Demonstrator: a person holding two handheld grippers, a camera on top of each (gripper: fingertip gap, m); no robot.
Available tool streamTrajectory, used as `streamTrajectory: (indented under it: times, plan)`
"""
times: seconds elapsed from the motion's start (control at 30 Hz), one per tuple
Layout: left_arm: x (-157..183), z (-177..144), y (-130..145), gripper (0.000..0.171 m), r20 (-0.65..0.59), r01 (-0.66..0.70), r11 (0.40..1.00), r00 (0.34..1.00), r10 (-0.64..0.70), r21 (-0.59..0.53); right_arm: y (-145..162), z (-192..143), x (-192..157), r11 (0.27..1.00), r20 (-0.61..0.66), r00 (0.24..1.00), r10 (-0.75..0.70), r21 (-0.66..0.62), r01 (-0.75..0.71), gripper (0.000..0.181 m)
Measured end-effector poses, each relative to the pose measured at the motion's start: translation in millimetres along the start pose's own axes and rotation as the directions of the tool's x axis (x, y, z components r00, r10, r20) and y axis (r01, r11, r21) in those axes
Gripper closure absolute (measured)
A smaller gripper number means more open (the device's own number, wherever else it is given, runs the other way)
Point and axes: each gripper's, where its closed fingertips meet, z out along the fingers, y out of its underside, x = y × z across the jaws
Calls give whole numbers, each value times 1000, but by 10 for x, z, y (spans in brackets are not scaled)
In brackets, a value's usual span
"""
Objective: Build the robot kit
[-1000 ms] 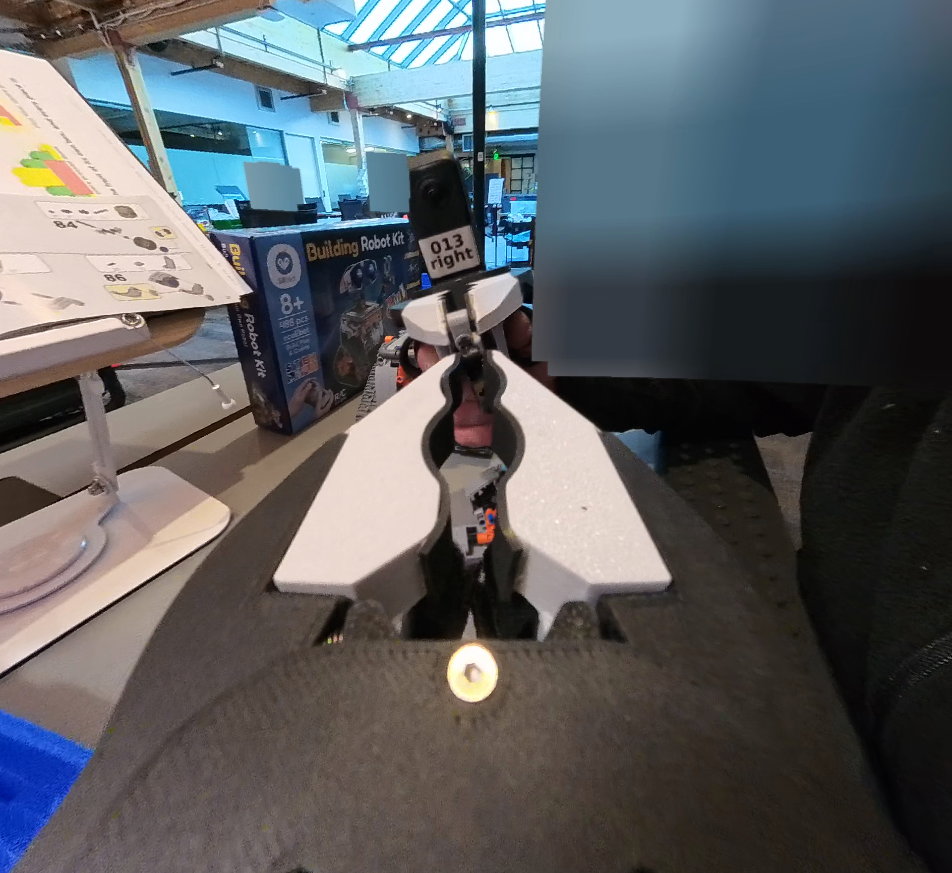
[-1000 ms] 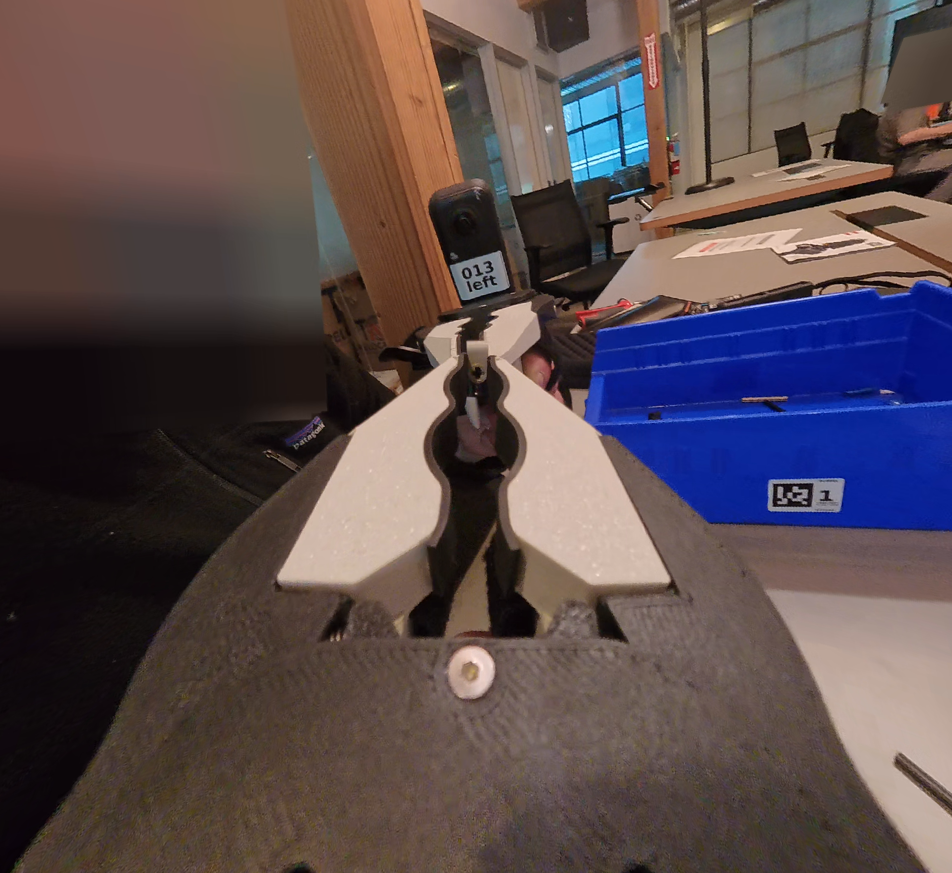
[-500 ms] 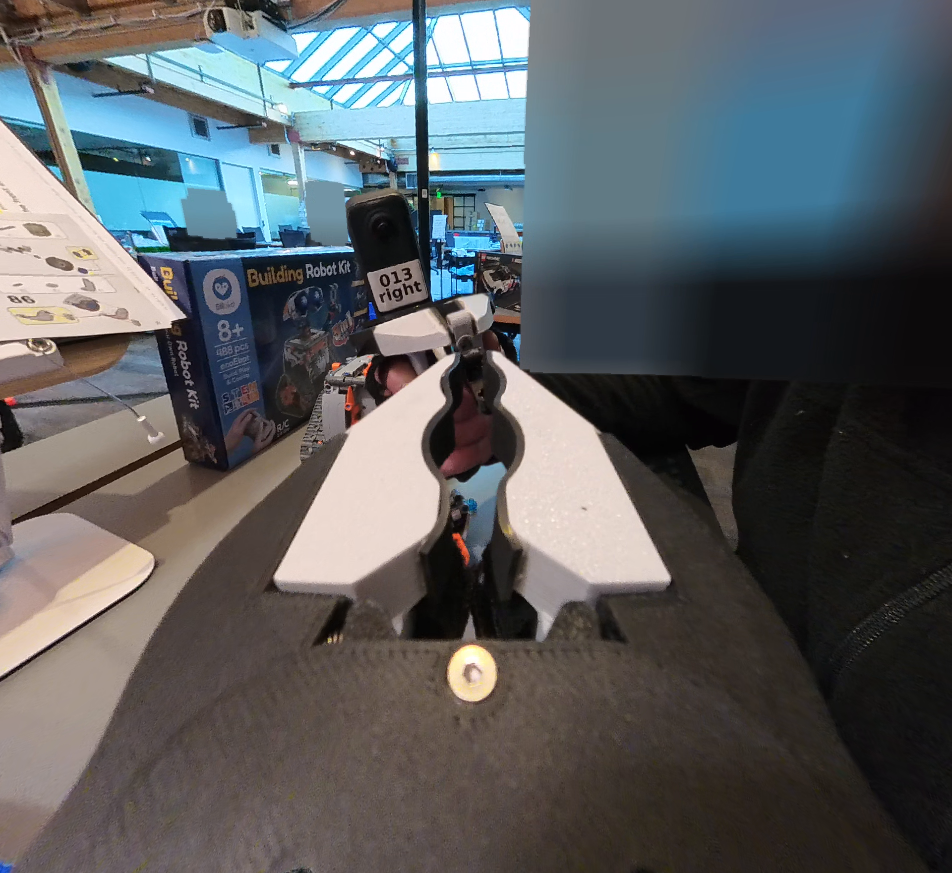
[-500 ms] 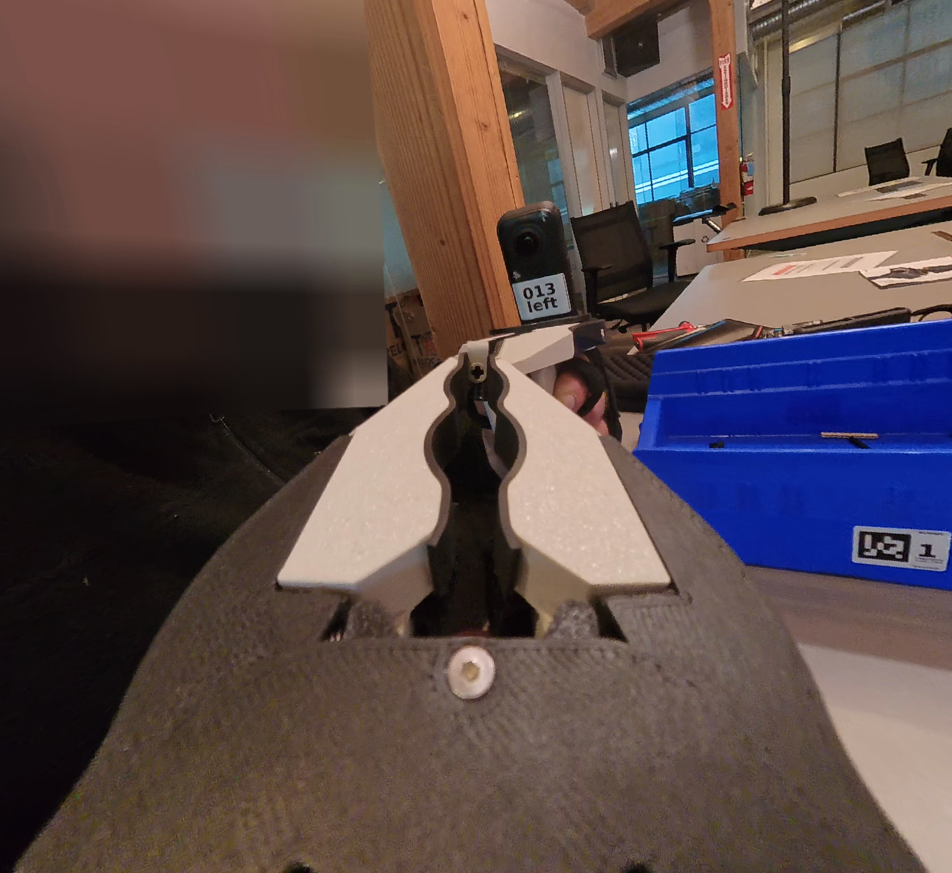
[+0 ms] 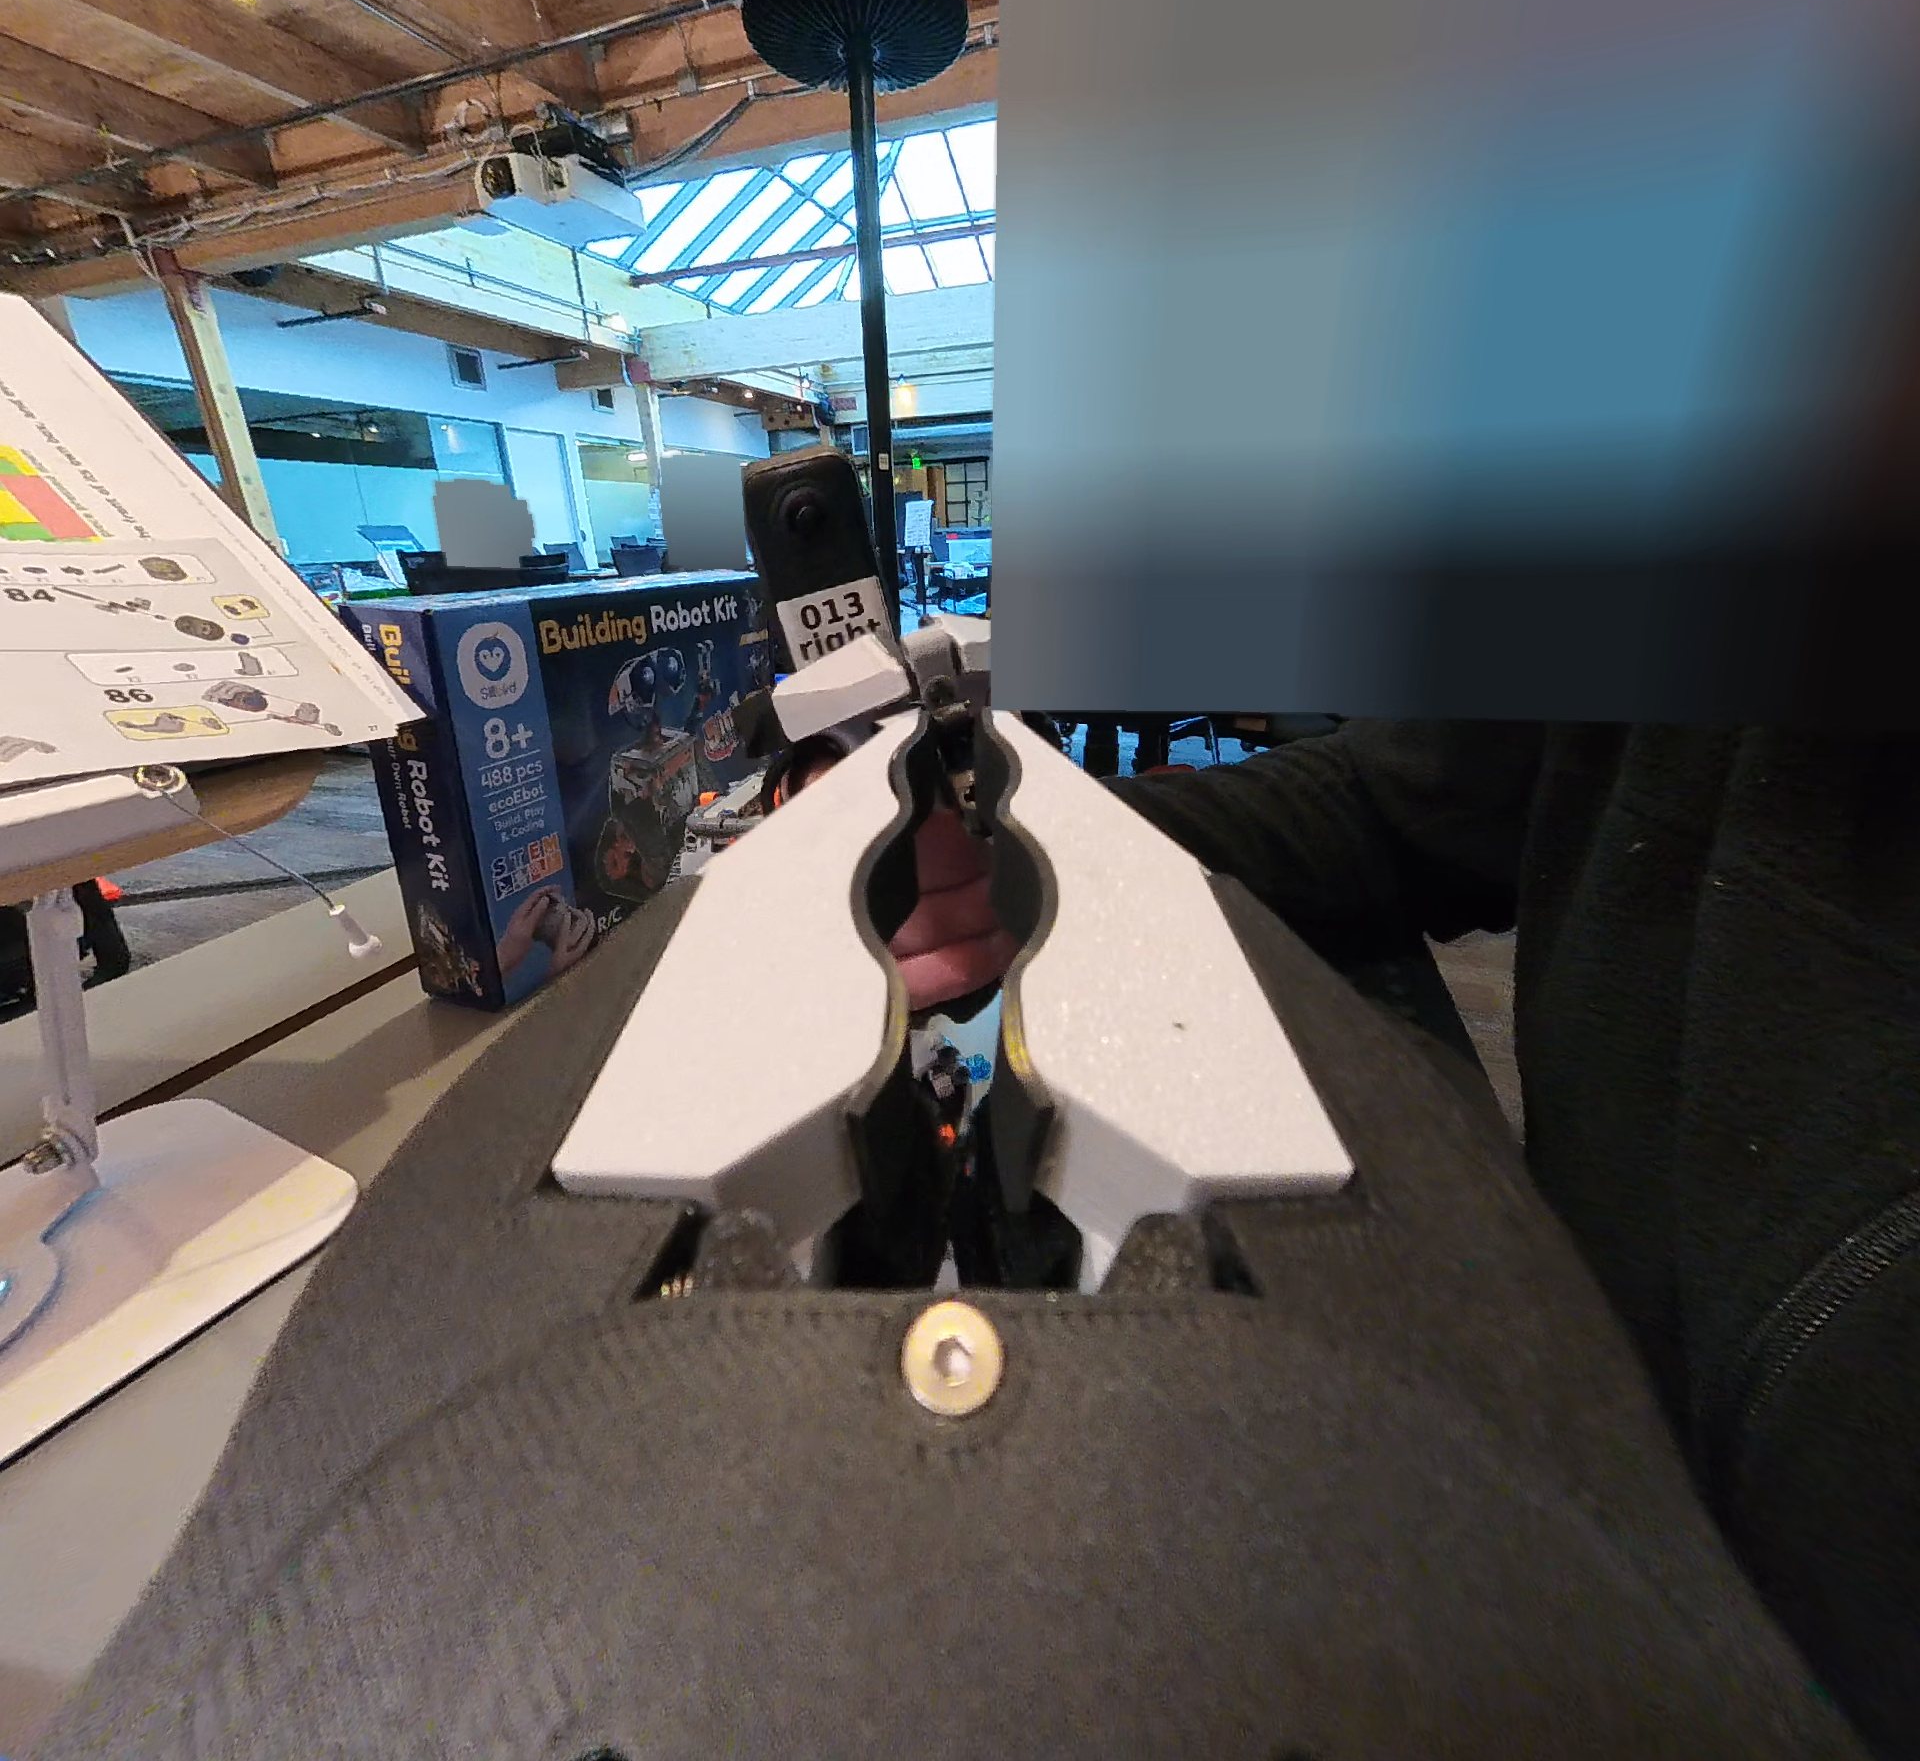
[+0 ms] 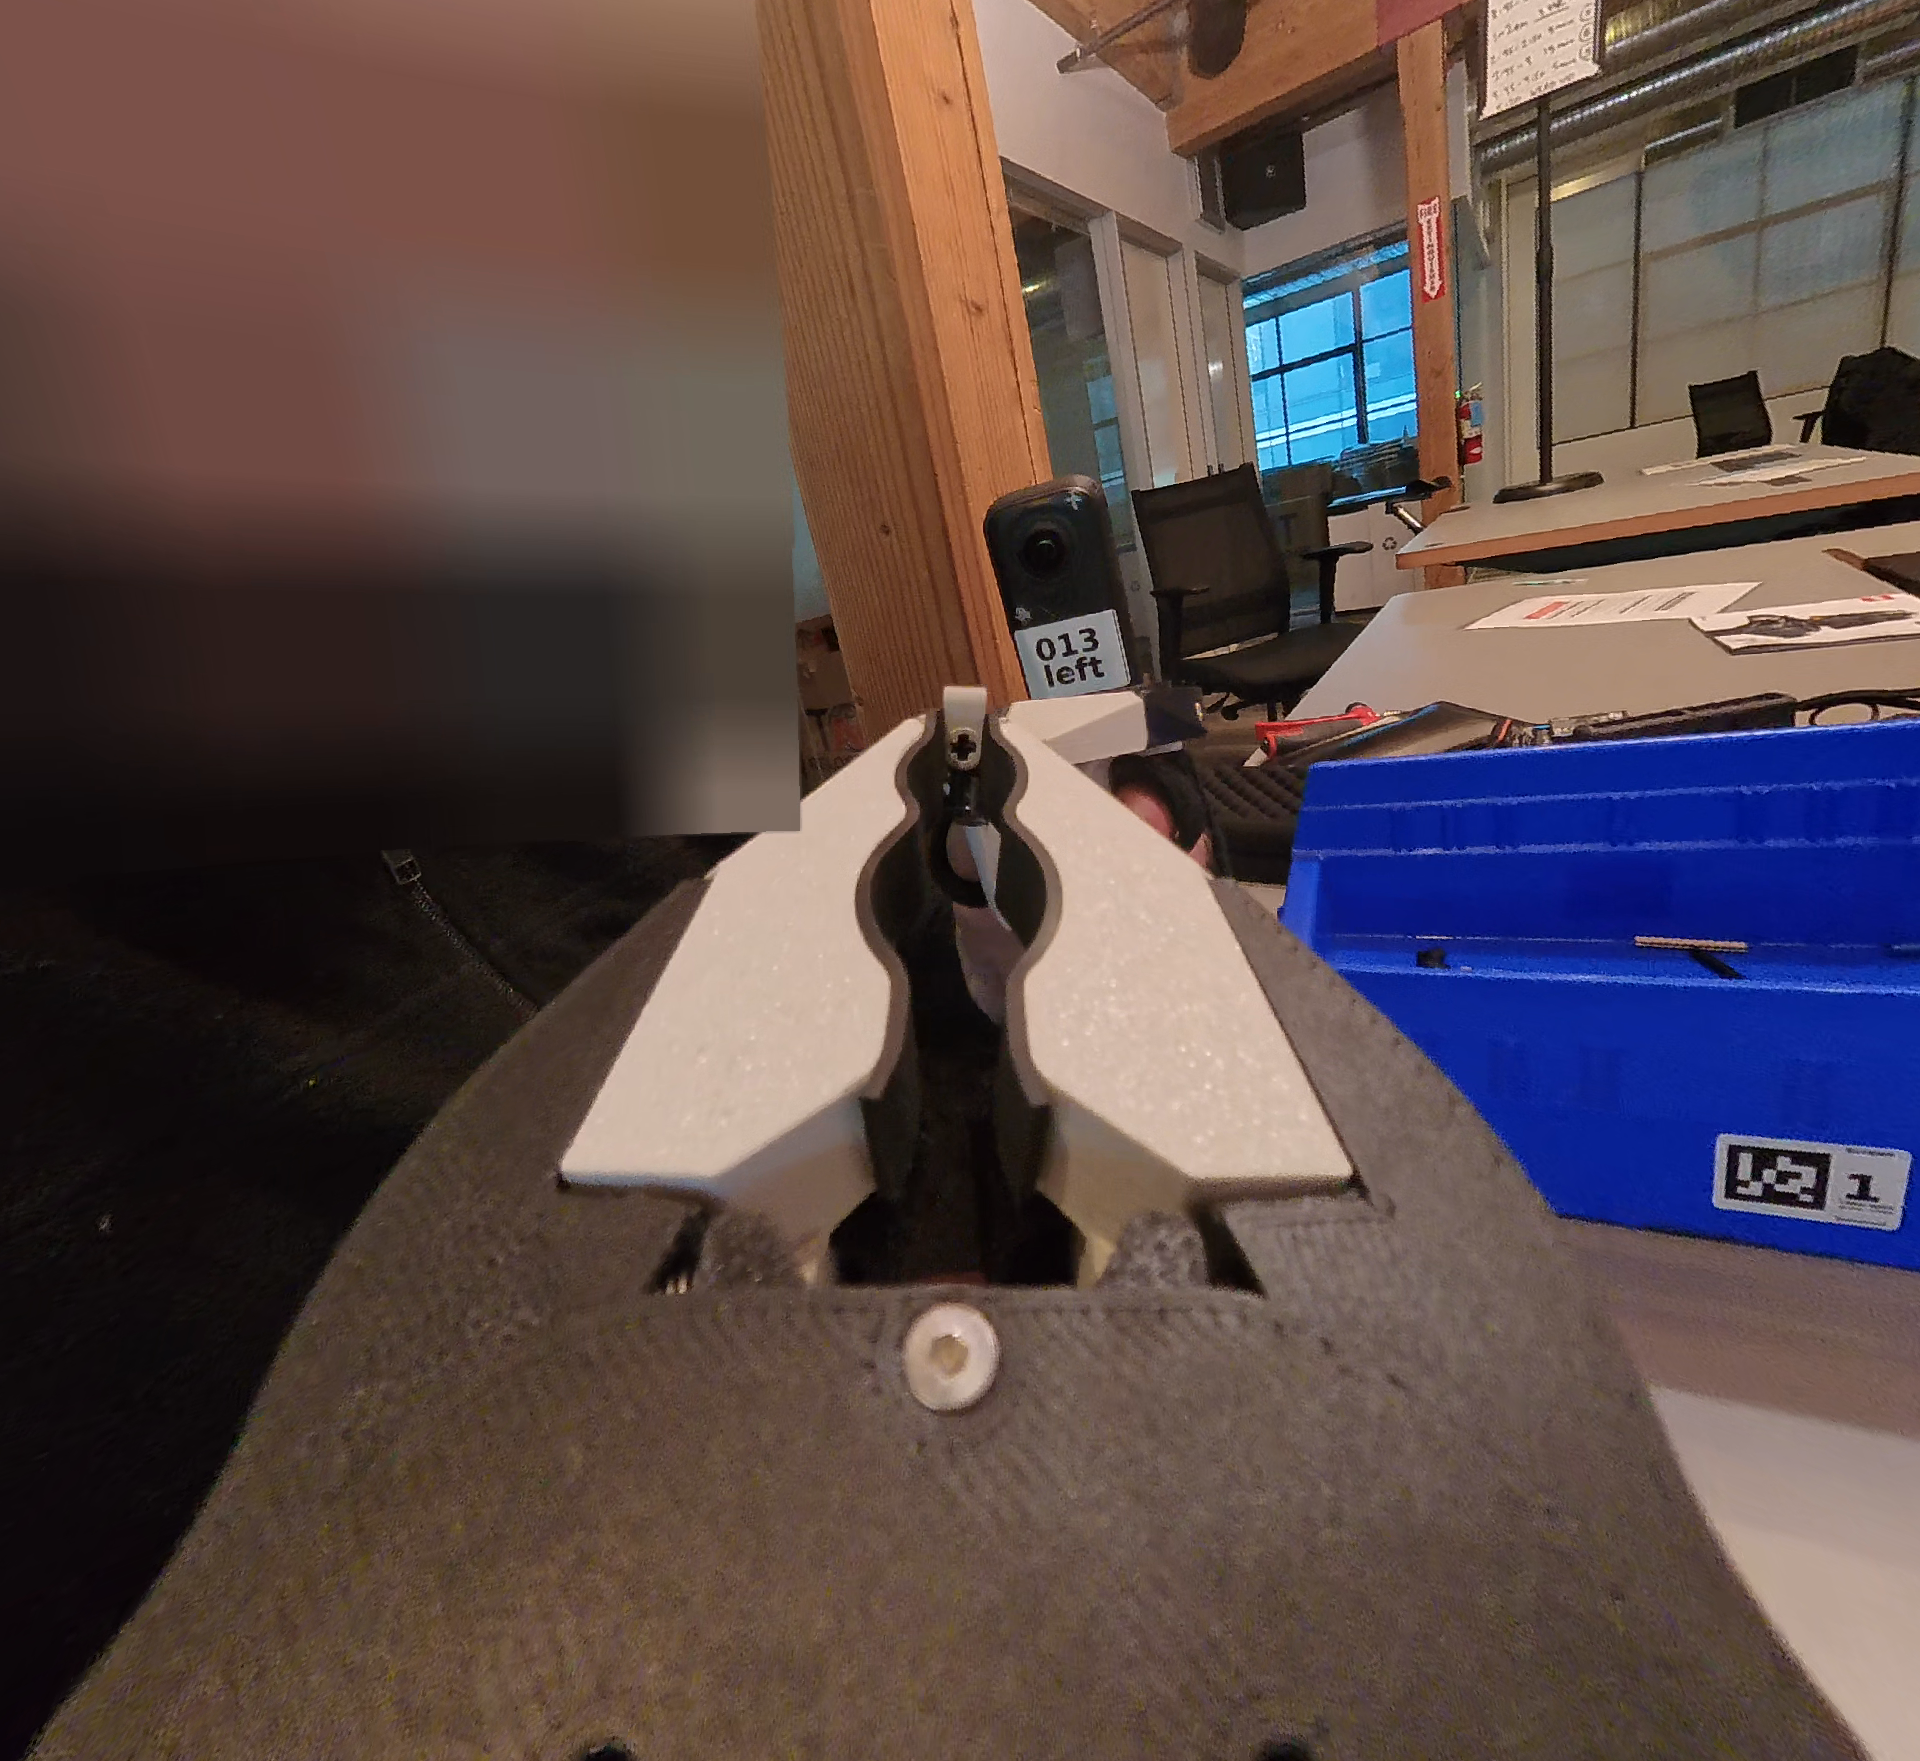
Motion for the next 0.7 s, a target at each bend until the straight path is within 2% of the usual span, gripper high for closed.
streamTrajectory:
  times: [0.27, 0.5, 0.7]
  plan:
    - [15, -6, -1, 168, -3, -4, 1000, 1000, 4, -7, 13, 19, -13, 997, -31, 998, -60, -55, 59, 177]
    - [16, 7, 53, 168, -9, 0, 999, 1000, 0, -48, 90, 11, -1, 978, -64, 990, -128, -175, 115, 177]
    - [5, -1, 71, 168, -19, 22, 999, 1000, -23, -49, 119, 17, 17, 971, -77, 986, -147, -203, 129, 178]
